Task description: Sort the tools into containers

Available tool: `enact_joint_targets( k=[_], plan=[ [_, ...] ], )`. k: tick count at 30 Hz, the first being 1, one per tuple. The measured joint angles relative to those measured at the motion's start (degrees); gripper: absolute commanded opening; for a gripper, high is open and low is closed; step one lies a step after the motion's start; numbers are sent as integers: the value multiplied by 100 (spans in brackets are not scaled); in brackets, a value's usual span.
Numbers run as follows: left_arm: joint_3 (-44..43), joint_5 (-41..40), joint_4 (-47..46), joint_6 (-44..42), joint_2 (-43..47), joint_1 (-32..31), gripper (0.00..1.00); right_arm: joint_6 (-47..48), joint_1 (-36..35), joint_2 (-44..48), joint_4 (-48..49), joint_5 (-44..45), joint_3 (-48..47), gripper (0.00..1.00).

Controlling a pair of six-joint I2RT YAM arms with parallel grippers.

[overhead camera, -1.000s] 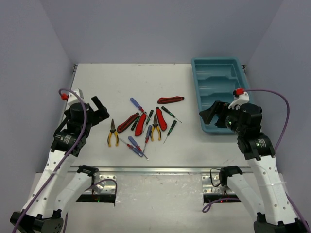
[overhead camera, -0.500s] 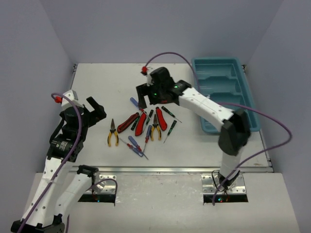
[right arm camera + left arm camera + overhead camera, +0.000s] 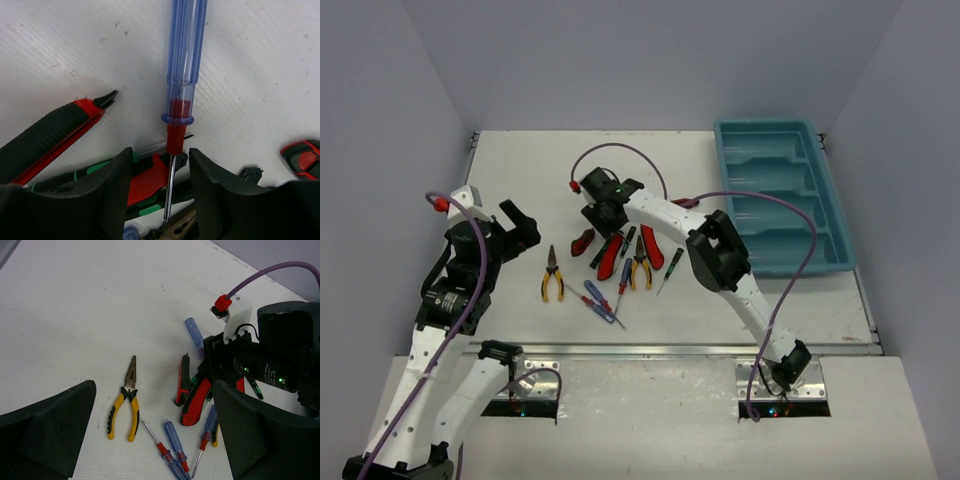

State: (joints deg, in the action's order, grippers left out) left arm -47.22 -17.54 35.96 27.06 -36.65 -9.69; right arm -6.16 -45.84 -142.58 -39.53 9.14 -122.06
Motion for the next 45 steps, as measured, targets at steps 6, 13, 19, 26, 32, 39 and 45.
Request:
enact_joint_targets(
  k=[6, 13, 19, 26, 32, 39, 45],
  plan=[
    [0, 68, -7, -4, -49, 0, 100, 129, 52, -82, 111, -18, 17, 41],
    [0, 151, -15, -9, -54, 0, 100, 121, 121, -107, 434, -108, 114, 13],
    [2, 191, -17, -26, -52, 0, 100, 97, 185, -111, 621, -192, 145, 0],
    [2, 213, -17, -28, -47, -1, 100, -140, 190, 107, 709, -47, 484, 0],
    [3, 215, -17, -28, -47, -2, 100, -460, 280, 617, 604, 1, 655, 0],
    [4, 215, -17, -28, -46, -2, 100, -1027, 1042, 1578, 755, -246, 861, 0],
    [4, 214, -17, -28, -41, -7, 100, -2006, 2613, 2069, 1011, -462, 996, 0]
  ],
)
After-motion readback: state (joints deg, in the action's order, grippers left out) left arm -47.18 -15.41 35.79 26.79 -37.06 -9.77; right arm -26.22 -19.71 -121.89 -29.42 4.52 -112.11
